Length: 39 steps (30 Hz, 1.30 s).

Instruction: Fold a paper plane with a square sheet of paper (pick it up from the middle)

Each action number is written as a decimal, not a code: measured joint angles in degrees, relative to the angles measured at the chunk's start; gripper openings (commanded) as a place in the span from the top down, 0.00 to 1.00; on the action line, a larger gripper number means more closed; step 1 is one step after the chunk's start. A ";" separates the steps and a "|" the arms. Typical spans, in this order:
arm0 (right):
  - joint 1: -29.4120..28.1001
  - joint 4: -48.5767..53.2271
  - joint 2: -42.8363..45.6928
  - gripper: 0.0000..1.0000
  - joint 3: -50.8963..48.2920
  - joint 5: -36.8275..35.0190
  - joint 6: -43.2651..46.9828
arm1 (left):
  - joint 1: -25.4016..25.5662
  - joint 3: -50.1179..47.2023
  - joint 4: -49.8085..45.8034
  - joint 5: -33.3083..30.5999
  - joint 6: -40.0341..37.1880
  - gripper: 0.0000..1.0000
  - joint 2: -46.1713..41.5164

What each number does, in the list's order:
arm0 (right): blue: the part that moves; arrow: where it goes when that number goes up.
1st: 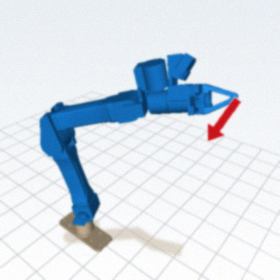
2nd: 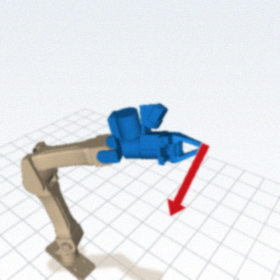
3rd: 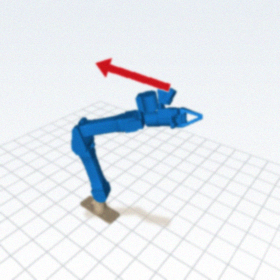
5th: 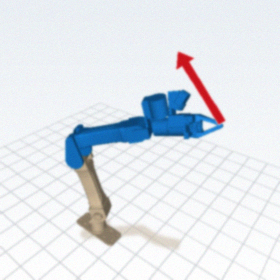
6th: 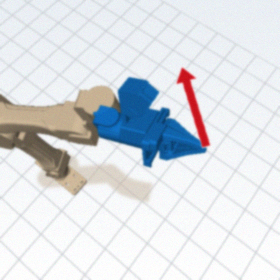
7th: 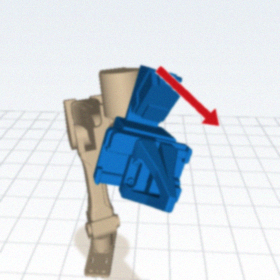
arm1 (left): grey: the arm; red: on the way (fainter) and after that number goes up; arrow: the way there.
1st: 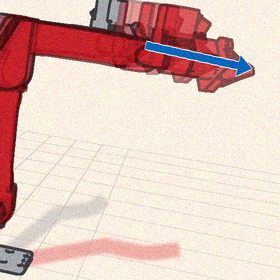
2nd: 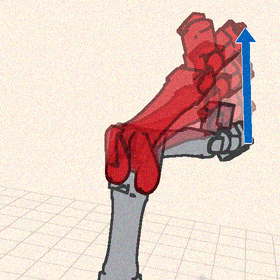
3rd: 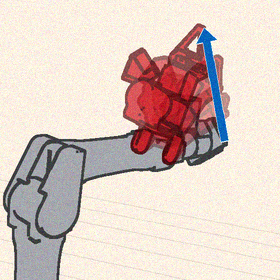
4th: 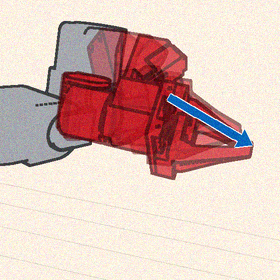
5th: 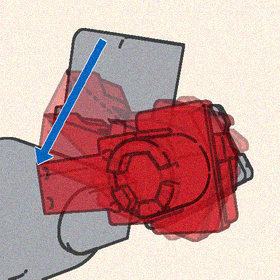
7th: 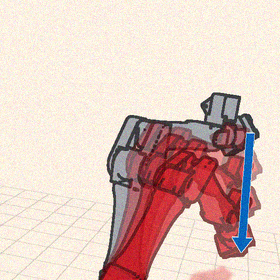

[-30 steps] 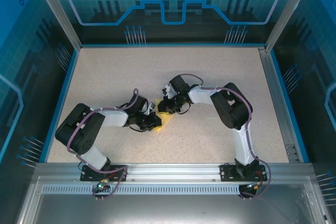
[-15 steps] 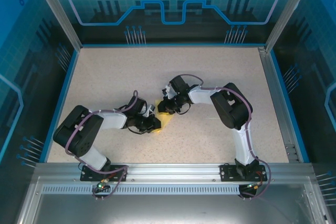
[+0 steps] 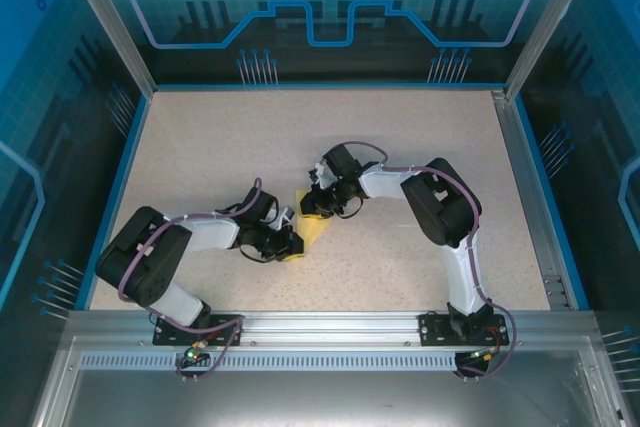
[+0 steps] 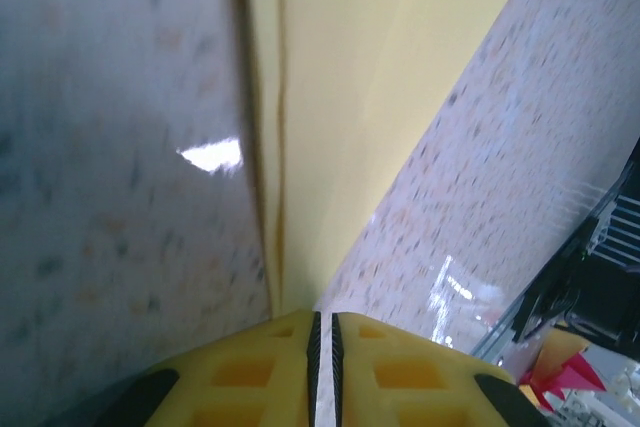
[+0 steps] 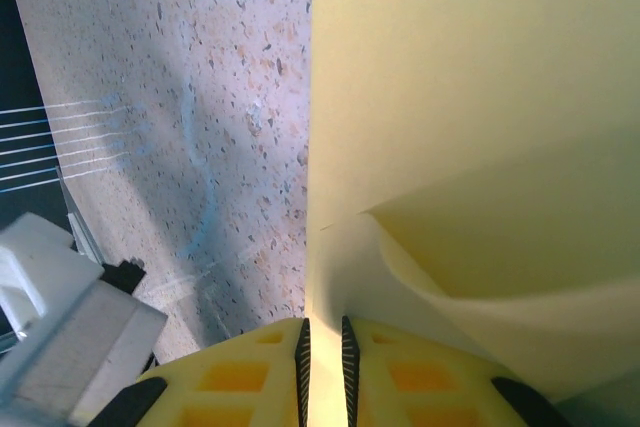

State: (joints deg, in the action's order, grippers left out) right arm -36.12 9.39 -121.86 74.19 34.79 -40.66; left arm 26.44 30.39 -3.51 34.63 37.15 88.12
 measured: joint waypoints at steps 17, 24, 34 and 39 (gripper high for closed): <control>0.00 -1.53 0.39 0.81 -1.03 -0.02 -0.11 | 0.61 5.35 -1.25 -7.41 5.92 0.84 -9.44; 0.00 -1.55 0.39 0.81 -1.03 0.00 -0.26 | 0.66 7.32 4.50 -7.65 6.95 0.88 1.18; 0.02 -0.94 0.42 0.81 -0.59 -0.17 -0.44 | 0.90 8.09 5.42 -12.15 6.95 0.98 6.67; 0.76 2.32 1.25 0.81 0.28 -2.03 0.24 | 0.90 6.64 7.96 -12.17 7.54 1.00 6.62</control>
State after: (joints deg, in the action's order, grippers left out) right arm -35.35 11.70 -120.62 74.48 32.75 -40.42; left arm 27.33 37.04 4.45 22.46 44.69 94.74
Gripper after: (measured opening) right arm 0.193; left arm 0.054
